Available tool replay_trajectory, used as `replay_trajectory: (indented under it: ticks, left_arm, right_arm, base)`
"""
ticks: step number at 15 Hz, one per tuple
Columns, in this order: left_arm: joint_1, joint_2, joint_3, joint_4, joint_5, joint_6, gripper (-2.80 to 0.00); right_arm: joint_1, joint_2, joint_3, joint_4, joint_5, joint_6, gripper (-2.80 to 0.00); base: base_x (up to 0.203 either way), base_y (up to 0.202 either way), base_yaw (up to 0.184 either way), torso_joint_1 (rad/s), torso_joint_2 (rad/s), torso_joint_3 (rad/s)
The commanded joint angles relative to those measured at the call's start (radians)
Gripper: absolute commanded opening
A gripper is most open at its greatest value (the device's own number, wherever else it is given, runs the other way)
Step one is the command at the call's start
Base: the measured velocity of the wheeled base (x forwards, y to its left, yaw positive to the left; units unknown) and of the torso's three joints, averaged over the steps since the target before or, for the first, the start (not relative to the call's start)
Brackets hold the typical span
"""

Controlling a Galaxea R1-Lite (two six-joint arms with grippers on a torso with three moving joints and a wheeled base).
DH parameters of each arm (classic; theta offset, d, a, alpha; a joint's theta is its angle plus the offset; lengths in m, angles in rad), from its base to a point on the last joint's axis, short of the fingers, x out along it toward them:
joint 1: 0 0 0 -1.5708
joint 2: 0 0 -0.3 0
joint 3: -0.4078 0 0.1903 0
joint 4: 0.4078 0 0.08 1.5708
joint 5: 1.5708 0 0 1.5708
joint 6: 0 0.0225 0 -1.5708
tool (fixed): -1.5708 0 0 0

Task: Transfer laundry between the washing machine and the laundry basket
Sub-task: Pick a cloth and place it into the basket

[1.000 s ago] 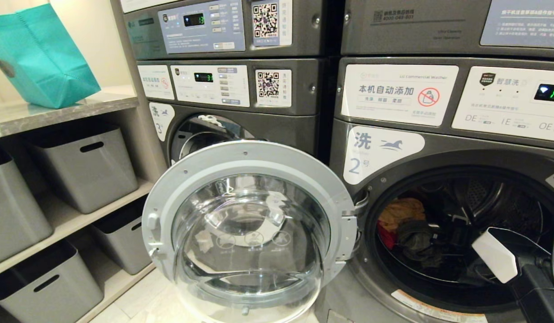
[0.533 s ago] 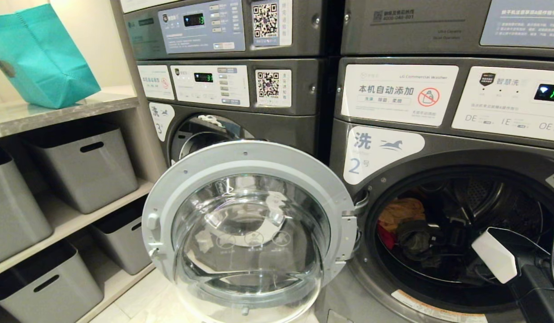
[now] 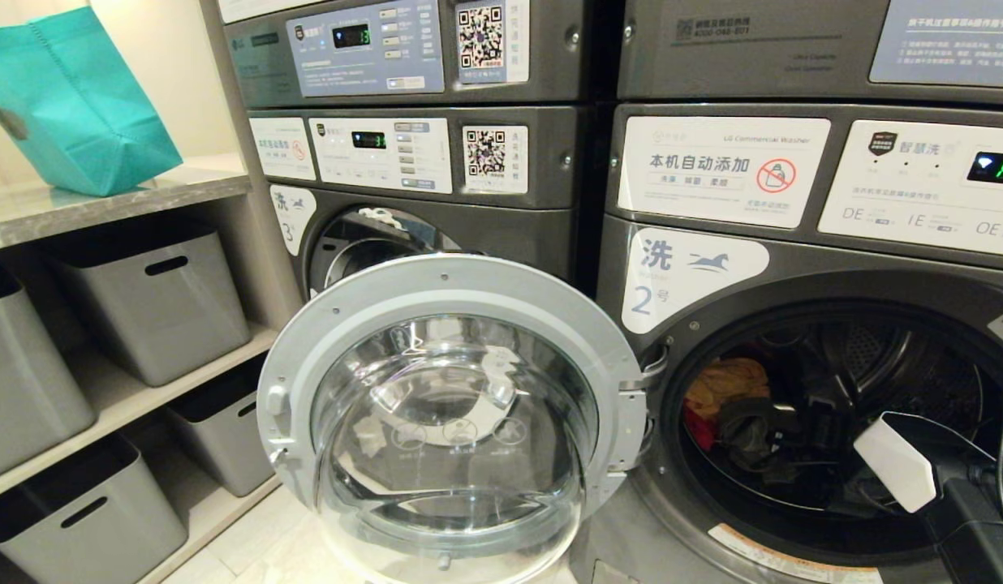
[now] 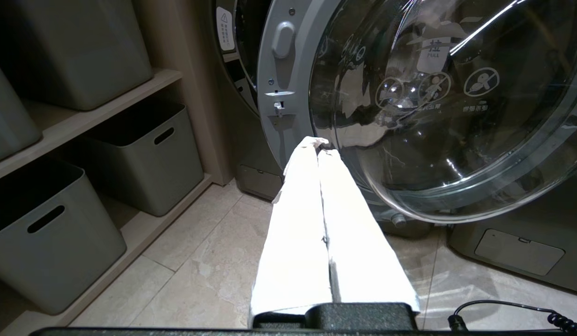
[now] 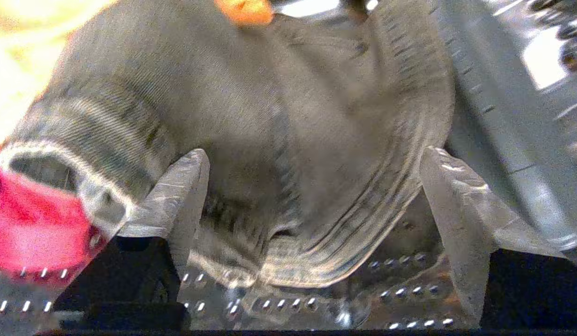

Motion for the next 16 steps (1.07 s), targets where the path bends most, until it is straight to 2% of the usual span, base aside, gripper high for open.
replay_trajectory:
  ticks: [1, 7, 11, 16]
  left_arm:
    - [0.0, 0.001, 0.0, 0.0, 0.0, 0.001, -2.8]
    - [0.0, 0.001, 0.0, 0.0, 0.0, 0.003, -2.8]
    - [0.0, 0.001, 0.0, 0.0, 0.0, 0.004, -2.8]
    - [0.0, 0.001, 0.0, 0.0, 0.0, 0.003, -2.8]
  right_arm:
    - [0.002, -0.002, 0.001, 0.001, 0.015, 0.0, 0.0]
    - [0.005, -0.005, 0.002, -0.004, 0.091, -0.001, 0.0]
    - [0.01, -0.019, -0.006, -0.072, 0.082, -0.022, 0.0]
    - [0.031, -0.072, 0.04, -0.079, 0.091, -0.037, 0.0]
  base:
    - [0.0, 0.0, 0.0, 0.0, 0.0, 0.0]
    - [0.0, 0.0, 0.0, 0.0, 0.0, 0.0]
    - [0.0, 0.0, 0.0, 0.0, 0.0, 0.0]
    - [0.0, 0.0, 0.0, 0.0, 0.0, 0.0]
